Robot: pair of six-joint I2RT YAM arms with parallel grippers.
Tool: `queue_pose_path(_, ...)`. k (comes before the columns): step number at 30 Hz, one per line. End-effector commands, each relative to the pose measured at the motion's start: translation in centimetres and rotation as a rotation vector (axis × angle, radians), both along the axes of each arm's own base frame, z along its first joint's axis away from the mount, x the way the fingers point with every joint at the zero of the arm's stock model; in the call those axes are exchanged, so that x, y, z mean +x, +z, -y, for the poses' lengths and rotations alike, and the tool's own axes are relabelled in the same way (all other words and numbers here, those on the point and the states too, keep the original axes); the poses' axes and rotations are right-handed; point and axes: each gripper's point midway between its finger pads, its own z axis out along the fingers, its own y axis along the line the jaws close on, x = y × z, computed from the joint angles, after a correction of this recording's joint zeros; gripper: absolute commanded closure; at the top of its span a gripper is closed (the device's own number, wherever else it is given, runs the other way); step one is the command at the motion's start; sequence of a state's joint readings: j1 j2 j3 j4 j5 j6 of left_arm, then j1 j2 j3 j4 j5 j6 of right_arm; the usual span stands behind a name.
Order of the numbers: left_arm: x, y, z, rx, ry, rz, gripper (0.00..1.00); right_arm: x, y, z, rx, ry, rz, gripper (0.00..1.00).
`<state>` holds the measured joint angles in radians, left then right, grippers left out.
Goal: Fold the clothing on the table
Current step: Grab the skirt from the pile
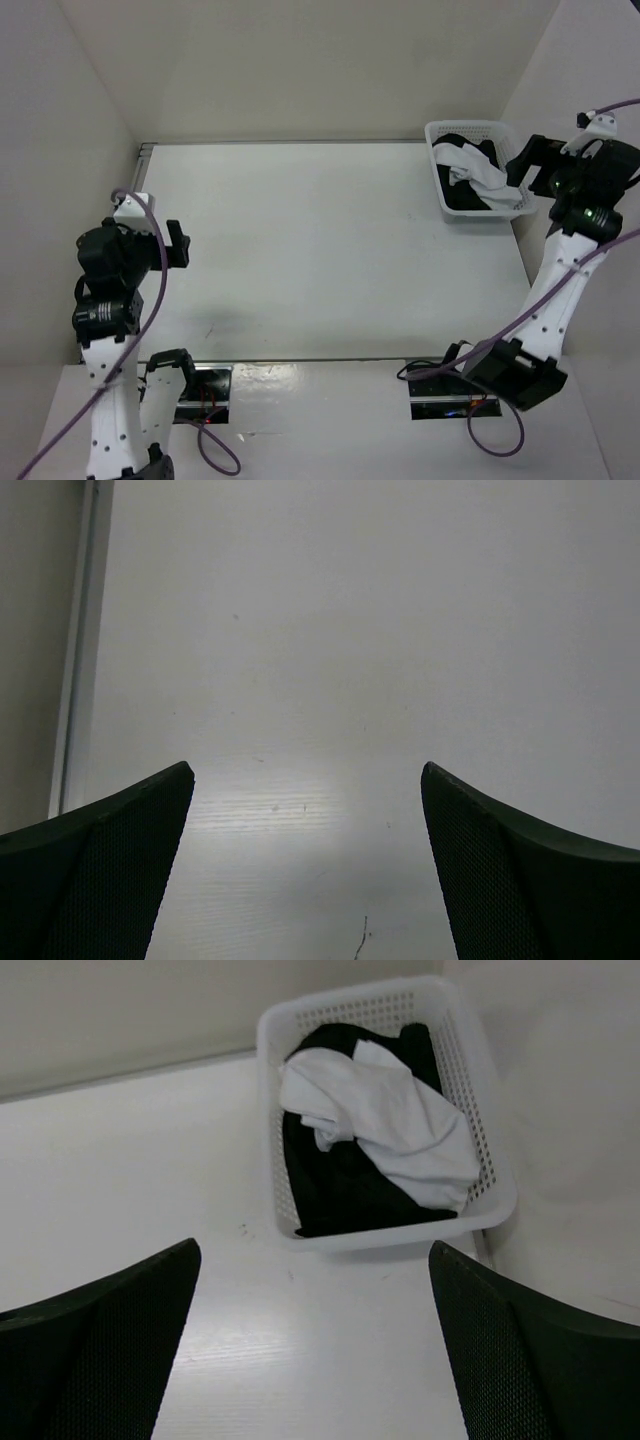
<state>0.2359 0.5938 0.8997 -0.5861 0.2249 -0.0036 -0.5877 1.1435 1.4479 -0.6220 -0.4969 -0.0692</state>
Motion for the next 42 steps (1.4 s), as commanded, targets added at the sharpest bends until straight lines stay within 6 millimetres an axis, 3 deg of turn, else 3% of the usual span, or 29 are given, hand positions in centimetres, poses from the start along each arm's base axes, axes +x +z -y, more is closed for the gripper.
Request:
queue_pose_path(1,2.2,0.8,-0.6,0.02,-0.009,-0.041,0.0,0.0,-0.2,1.0,-0.033,-0.047,-0.117,0.01)
queue_pose_path(3,3.5,0.1,-1.5,0.027,0.016,-0.102,0.0,1.5,-0.9,1.6,-0.087,-0.047,-0.165,0.01)
queue_pose_path(5,5.0,0.6,-2.1,0.03,0.033,-0.124,0.0,2.4,-2.9,2.4,-0.148,-0.099,-0.251,0.01)
queue_pose_path(6,5.4,0.7,-2.5,0.033,0.046,-0.139,0.0,4.5,-4.9,0.4,-0.19,-0.043,-0.314,0.01)
queue_pose_path(8,6.8,0.8,-3.0,0.019,0.063,-0.181,0.0,5.8,-7.4,-0.4,-0.28,-0.084,-0.421,0.01)
queue_pose_path(9,7.2,0.7,-3.1,0.016,0.062,-0.196,0.0,7.8,-9.3,-3.6,-0.297,-0.033,-0.458,0.01)
queue_pose_path(11,8.3,-0.2,-3.6,0.001,0.065,-0.243,0.0,9.3,-10.0,-5.0,-0.347,-0.073,-0.458,0.01)
queue_pose_path(12,8.6,-0.8,-3.7,-0.002,0.065,-0.261,0.0,10.6,-10.9,-7.6,-0.332,-0.057,-0.449,0.01)
queue_pose_path(13,8.9,-1.0,-3.7,-0.004,0.064,-0.27,0.0,11.4,-10.8,-8.7,-0.323,-0.044,-0.441,0.01)
queue_pose_path(14,9.2,-2.5,-4.4,-0.002,0.075,-0.325,0.0,12.2,-10.3,-10.6,-0.299,0.027,-0.424,0.01)
queue_pose_path(16,9.9,-3.7,-4.6,0.003,0.065,-0.373,0.0,12.8,-11.5,-12.3,-0.268,0.103,-0.426,0.01)
queue_pose_path(22,10.4,-6.1,-4.8,0.004,0.052,-0.441,0.0,15.9,-12.9,-7.6,-0.294,0.003,-0.348,0.01)
queue_pose_path(25,10.7,-6.9,-4.7,0.006,0.033,-0.449,0.0,17.1,-15.6,-4.4,-0.288,-0.057,-0.441,0.01)
queue_pose_path(28,10.9,-7.7,-4.4,-0.001,0.006,-0.45,0.0,17.9,-16.1,-3.0,-0.318,-0.104,-0.443,0.05)
queue_pose_path(31,11.0,-8.9,-3.6,-0.033,-0.032,-0.478,0.0,19.2,-17.4,-2.9,-0.319,-0.101,-0.461,0.05)
queue_pose_path(37,10.3,-10.5,-3.8,-0.033,-0.03,-0.503,0.0,20.1,-20.2,-0.3,-0.314,-0.135,-0.511,0.06)
queue_pose_path(42,10.0,-10.2,-3.9,-0.022,-0.021,-0.481,0.0,20.8,-21.4,1.8,-0.307,-0.155,-0.53,0.1)
